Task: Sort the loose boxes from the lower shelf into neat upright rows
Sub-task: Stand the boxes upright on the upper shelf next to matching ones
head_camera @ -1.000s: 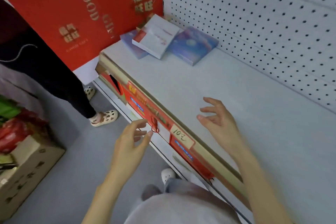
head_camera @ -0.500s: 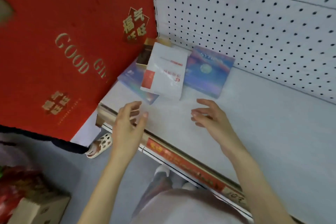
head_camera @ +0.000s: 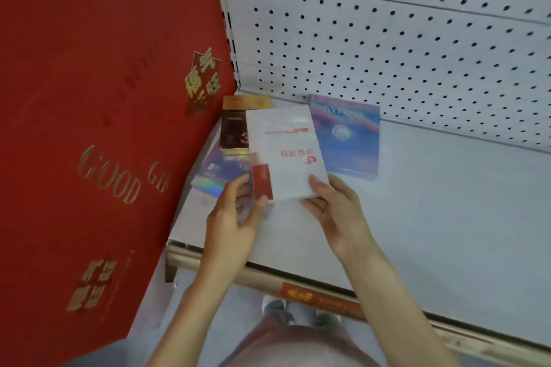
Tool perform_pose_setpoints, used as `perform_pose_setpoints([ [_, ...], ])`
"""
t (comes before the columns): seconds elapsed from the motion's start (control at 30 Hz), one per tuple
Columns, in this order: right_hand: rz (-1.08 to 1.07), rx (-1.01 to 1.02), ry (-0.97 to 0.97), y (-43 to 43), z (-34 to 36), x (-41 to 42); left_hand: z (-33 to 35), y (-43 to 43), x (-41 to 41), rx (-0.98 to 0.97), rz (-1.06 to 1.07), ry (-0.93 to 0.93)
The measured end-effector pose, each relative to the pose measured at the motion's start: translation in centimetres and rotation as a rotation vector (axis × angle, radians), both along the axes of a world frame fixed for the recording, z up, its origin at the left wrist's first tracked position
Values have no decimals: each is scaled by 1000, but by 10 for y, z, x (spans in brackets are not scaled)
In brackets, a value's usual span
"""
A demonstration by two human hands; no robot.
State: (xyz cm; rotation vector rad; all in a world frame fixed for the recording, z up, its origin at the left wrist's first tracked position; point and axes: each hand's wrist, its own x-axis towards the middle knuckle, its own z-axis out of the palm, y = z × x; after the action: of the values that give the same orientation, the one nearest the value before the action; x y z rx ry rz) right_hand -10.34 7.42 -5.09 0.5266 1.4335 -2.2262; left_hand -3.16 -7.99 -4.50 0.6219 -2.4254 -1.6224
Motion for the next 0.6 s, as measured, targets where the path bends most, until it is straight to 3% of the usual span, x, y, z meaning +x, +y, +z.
perform_pose_setpoints([
  [0.2,174,87,139,48,17,-3,10,-8,-6,48,82,47],
  [0.4,148,173,131,48,31,-16,24,-19,-10,256,90,29],
  [0.6,226,311,131,29,50,-28,26,-28,-6,291,-35,-62],
])
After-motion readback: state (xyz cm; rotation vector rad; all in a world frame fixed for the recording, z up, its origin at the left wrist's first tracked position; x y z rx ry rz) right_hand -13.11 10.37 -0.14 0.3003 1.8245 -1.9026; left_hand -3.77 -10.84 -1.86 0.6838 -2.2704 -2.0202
